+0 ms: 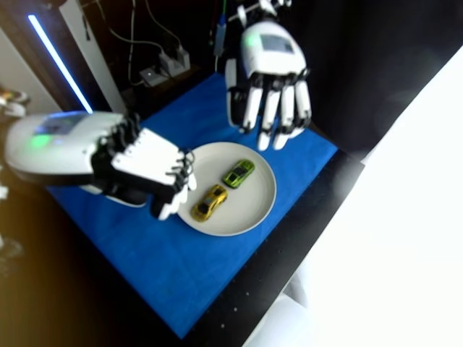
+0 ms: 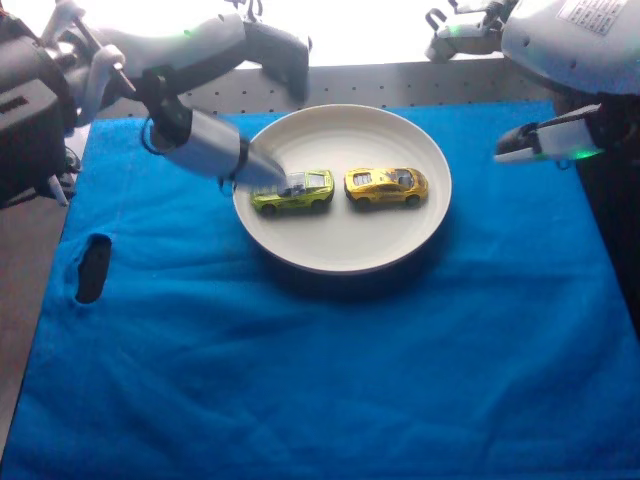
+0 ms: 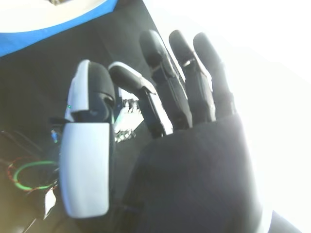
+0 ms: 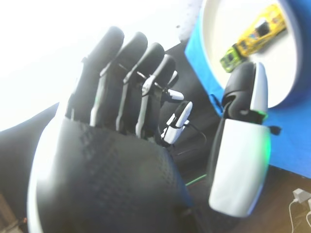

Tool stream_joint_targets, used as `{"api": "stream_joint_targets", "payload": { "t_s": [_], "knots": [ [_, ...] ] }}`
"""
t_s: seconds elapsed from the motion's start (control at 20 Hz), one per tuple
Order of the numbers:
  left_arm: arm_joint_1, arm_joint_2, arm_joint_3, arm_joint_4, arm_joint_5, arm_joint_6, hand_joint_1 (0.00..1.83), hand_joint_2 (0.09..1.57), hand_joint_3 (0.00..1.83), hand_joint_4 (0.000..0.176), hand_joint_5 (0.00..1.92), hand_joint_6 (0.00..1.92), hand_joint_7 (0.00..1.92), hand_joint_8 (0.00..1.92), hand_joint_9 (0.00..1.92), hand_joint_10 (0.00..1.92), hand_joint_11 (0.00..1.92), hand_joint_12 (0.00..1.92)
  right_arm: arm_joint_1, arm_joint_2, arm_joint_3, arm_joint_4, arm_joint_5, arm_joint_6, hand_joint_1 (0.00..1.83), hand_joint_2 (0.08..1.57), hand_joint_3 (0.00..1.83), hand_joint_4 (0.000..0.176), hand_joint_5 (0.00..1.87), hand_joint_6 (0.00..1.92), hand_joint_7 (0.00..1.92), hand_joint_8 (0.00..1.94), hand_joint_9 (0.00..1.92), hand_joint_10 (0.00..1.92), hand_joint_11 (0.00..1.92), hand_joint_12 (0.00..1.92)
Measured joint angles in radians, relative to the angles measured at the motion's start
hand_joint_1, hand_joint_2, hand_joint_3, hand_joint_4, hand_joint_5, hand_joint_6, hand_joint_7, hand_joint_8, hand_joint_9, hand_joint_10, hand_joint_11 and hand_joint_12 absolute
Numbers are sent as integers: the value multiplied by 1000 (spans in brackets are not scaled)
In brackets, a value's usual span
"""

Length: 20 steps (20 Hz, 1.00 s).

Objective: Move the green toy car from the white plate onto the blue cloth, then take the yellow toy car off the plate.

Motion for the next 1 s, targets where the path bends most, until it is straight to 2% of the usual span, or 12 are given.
{"api": "stream_joint_targets", "payload": {
  "t_s": [0.1, 0.2, 0.25, 0.3, 0.4, 0.45, 0.6, 0.65, 0.75, 0.85, 0.9, 1.0],
  "knots": [
    [6, -6, 13, -31, -6, 1, 1000, 983, 2, 35, 377, 105, 423, 103, 144, 788, 0, 1528, 0, 0, 1, 16, 6, -1, 1282, 940, 1, 0, 708, 32, 692, 98, 336, 855, 11, 1634],
    [6, -14, 27, -45, -6, 10, 954, 990, 2, 11, 399, 43, 436, 56, 177, 665, 0, 1407, -1, 0, 4, 39, 14, -1, 1279, 951, 2, 0, 708, 18, 740, 175, 366, 1059, 118, 1710],
    [6, -29, 34, -60, -5, 33, 922, 970, 0, 2, 479, 63, 504, 74, 246, 702, 0, 1520, -1, 0, 7, 60, 28, -1, 1262, 957, 2, 0, 712, 14, 743, 228, 364, 1137, 129, 1765],
    [6, -39, 41, -62, 0, 37, 928, 954, 0, 0, 526, 56, 539, 75, 251, 773, 0, 1562, -1, 1, 8, 69, 35, 0, 1249, 966, 1, 0, 714, 11, 692, 354, 333, 1199, 95, 1819],
    [6, -75, 64, -63, 10, 39, 888, 930, 0, 0, 524, 29, 567, 63, 230, 741, 0, 1470, -1, 3, 11, 77, 45, -1, 1246, 986, 3, 0, 774, 63, 503, 851, 289, 1385, 112, 1914],
    [1, -85, 69, -63, 23, 39, 872, 921, 0, 0, 523, 23, 601, 71, 262, 747, 0, 1516, -2, 3, 13, 79, 46, -1, 1224, 1004, 1, 0, 714, 182, 438, 981, 276, 1395, 104, 1920],
    [-15, -106, 88, -60, 43, 59, 887, 899, 0, 0, 627, 41, 646, 75, 327, 840, 35, 1668, -2, 3, 18, 87, 50, -1, 1261, 1007, 0, 0, 572, 530, 485, 907, 326, 1334, 157, 1897],
    [-21, -111, 92, -62, 46, 76, 879, 890, 0, 0, 655, 46, 661, 70, 373, 839, 95, 1633, -2, 3, 19, 90, 51, -1, 1274, 1013, 1, 0, 548, 565, 493, 898, 335, 1362, 180, 1915],
    [-26, -132, 110, -62, 69, 85, 869, 869, 0, 0, 687, 33, 691, 38, 453, 726, 177, 1579, -3, 3, 20, 90, 51, -1, 1267, 1021, 2, 0, 479, 625, 486, 929, 347, 1374, 188, 1900],
    [-26, -165, 136, -62, 101, 85, 886, 873, 0, 0, 729, 22, 751, 22, 535, 551, 152, 1516, -9, 2, 20, 91, 58, -1, 1280, 1026, 1, 0, 452, 659, 487, 851, 372, 1284, 205, 1846],
    [-26, -177, 146, -62, 114, 85, 893, 871, 0, 0, 752, 27, 788, 31, 590, 554, 224, 1547, -10, 2, 20, 92, 56, -1, 1301, 1026, 1, 0, 447, 684, 502, 838, 395, 1275, 242, 1837],
    [-26, -200, 163, -62, 134, 85, 915, 849, 0, 0, 817, 22, 883, 46, 595, 765, 299, 1652, -10, 2, 20, 95, 59, -1, 1302, 1029, 1, 0, 449, 730, 507, 859, 409, 1285, 261, 1826]
  ]
}}
